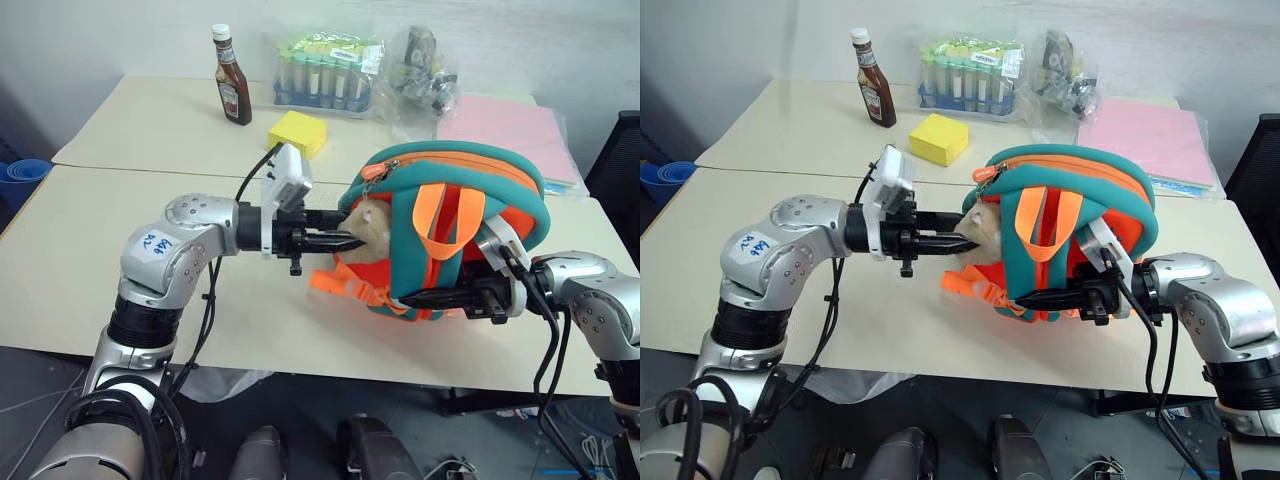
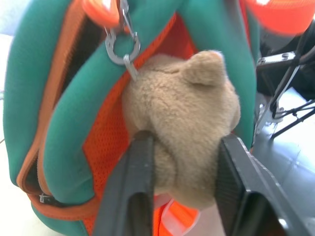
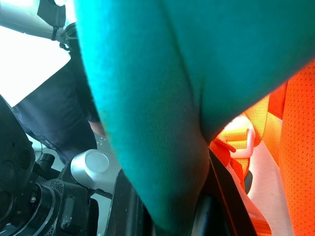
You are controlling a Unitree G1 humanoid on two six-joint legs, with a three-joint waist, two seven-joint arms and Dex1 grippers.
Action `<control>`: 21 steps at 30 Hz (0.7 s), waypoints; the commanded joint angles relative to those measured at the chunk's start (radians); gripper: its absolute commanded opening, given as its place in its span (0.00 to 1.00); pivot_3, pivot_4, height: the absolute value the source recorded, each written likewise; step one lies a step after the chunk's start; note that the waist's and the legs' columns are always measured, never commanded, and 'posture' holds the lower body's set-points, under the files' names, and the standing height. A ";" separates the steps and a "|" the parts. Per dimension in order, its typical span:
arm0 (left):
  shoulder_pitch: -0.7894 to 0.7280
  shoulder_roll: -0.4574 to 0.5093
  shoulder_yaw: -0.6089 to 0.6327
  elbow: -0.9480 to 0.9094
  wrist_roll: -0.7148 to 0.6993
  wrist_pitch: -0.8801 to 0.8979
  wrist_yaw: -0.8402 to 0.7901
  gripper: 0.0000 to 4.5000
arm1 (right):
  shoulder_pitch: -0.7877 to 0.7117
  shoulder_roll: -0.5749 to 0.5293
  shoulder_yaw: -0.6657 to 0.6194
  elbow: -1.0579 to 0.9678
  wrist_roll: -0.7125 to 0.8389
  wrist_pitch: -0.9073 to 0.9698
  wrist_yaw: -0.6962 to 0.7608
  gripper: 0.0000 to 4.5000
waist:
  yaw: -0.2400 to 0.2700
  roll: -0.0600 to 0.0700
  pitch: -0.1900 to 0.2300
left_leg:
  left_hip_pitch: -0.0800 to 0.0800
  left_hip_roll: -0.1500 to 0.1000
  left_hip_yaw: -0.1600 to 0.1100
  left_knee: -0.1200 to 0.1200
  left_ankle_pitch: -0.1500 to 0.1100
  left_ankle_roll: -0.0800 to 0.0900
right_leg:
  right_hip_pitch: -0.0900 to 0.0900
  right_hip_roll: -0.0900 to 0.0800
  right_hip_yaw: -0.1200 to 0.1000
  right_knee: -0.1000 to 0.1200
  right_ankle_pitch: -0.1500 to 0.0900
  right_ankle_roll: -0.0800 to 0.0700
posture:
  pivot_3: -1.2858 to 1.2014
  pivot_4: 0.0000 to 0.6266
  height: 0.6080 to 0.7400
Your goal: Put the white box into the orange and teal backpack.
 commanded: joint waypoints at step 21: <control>-0.029 0.253 -0.190 0.493 0.512 -0.719 -0.154 0.19 | 0.010 0.007 -0.045 0.013 0.014 -0.015 -0.006 0.00 | 0.006 0.000 0.000 | -0.001 0.000 -0.001 0.000 -0.001 0.003 | 0.000 -0.002 -0.002 -0.001 0.000 -0.001 | 0.52 0.24 1.00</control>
